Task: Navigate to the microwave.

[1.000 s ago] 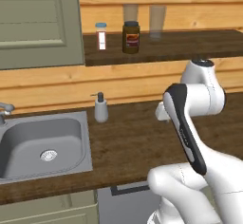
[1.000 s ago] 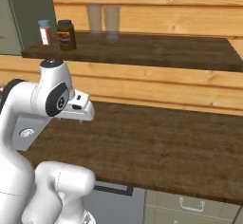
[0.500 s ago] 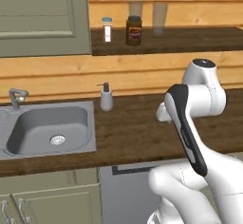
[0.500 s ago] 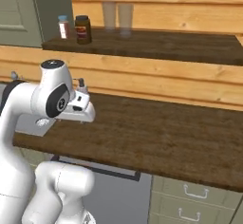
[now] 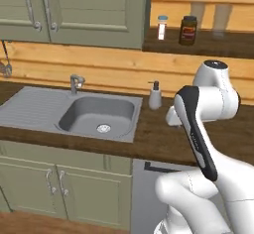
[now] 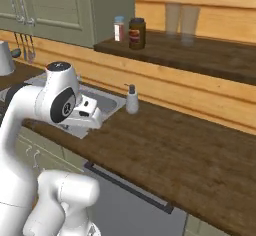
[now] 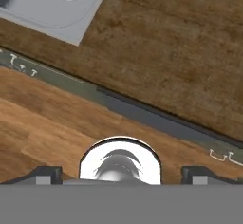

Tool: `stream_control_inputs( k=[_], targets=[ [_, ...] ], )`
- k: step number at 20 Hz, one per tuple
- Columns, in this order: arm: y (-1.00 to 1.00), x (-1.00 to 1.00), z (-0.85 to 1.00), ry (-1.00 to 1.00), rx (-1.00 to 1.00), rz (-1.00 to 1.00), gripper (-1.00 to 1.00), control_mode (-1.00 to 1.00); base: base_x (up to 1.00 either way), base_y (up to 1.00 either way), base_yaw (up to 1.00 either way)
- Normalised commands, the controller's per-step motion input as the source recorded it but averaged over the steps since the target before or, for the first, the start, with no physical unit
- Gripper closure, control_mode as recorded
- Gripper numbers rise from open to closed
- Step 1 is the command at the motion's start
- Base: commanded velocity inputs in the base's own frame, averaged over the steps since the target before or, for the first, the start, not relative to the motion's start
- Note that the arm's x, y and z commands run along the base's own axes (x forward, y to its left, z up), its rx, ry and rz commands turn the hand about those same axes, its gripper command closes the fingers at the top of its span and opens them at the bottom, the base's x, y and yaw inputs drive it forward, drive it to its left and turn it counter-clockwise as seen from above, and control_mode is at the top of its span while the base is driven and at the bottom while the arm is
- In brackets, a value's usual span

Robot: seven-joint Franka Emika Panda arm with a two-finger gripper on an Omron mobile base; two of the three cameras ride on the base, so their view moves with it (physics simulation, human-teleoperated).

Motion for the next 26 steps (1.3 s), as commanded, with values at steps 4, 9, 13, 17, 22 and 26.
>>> stream_control_inputs(
  k=[4, 9, 13, 17, 22, 26],
  targets=[
    [0.0, 0.0, 0.0, 0.0, 0.0, 0.0, -1.0, 1.0, 0.0, 0.15, 0.67],
    [0.0, 0.0, 0.0, 0.0, 0.0, 0.0, -1.0, 1.0, 0.01, 0.19, 0.79],
    [0.0, 0.0, 0.0, 0.0, 0.0, 0.0, -1.0, 1.0, 0.04, 0.15, 0.83],
    [0.0, 0.0, 0.0, 0.0, 0.0, 0.0, -1.0, 1.0, 0.1, 0.13, 0.83],
    [0.0, 0.0, 0.0, 0.0, 0.0, 0.0, -1.0, 1.0, 0.24, 0.13, 0.81],
    [0.0, 0.0, 0.0, 0.0, 0.0, 0.0, -1.0, 1.0, 0.37, 0.15, 0.78]
  ],
)
